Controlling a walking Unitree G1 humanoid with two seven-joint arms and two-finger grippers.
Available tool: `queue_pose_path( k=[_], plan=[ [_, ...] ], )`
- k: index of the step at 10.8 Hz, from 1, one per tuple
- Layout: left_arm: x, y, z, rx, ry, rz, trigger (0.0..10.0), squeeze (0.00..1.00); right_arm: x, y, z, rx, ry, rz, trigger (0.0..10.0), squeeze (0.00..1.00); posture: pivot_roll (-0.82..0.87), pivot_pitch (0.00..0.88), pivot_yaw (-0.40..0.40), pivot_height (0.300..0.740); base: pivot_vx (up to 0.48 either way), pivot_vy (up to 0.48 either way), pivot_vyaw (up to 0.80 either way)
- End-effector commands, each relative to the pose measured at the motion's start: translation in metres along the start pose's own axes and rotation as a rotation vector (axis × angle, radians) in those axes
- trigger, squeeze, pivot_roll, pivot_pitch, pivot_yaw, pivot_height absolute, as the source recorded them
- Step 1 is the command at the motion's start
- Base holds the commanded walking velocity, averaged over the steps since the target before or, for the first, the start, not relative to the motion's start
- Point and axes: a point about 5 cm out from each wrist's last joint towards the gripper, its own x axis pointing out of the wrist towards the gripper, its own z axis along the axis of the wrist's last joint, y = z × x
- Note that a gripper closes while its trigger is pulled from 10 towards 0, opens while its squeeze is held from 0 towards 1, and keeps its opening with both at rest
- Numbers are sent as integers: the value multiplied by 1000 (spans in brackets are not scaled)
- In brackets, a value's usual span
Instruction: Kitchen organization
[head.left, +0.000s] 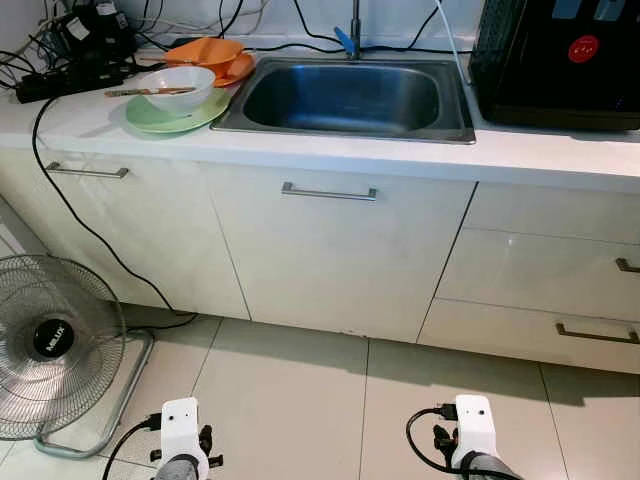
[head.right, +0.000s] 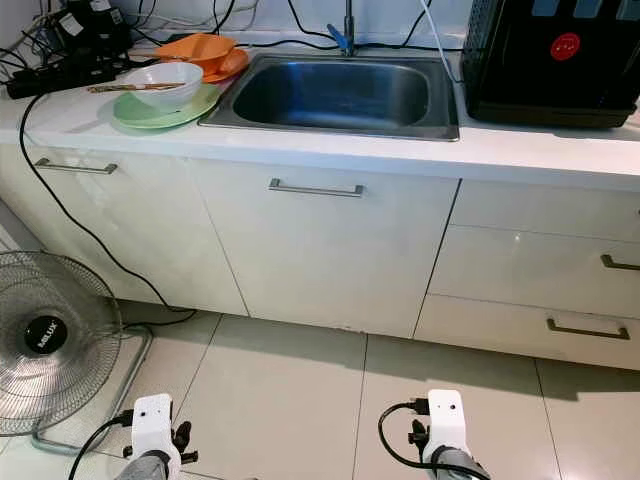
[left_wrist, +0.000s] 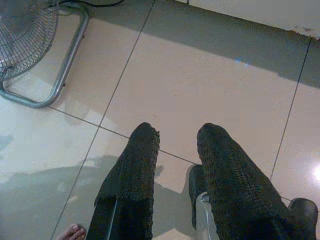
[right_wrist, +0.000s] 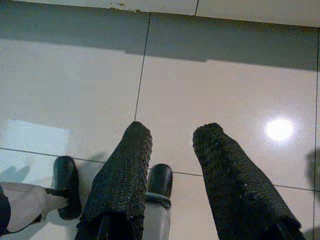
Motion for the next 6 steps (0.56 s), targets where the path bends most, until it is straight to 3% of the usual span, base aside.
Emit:
queue_pose_path(
  k=[1, 5, 6],
  plan=[
    [1, 2, 3, -4, -5, 2, 10000, 0, 1, 2, 2, 6, -6, 6, 10000, 0, 15, 0, 70, 740, 0, 0, 0],
    [0, 5, 0, -4, 17, 6, 10000, 0, 1, 2, 1, 3, 0, 9, 10000, 0, 17, 0, 74, 740, 0, 0, 0],
    [1, 4, 1, -8, 15, 6, 10000, 0, 1, 3, 1, 4, 1, 10, 10000, 0, 13, 0, 73, 740, 0, 285, 0]
  ],
)
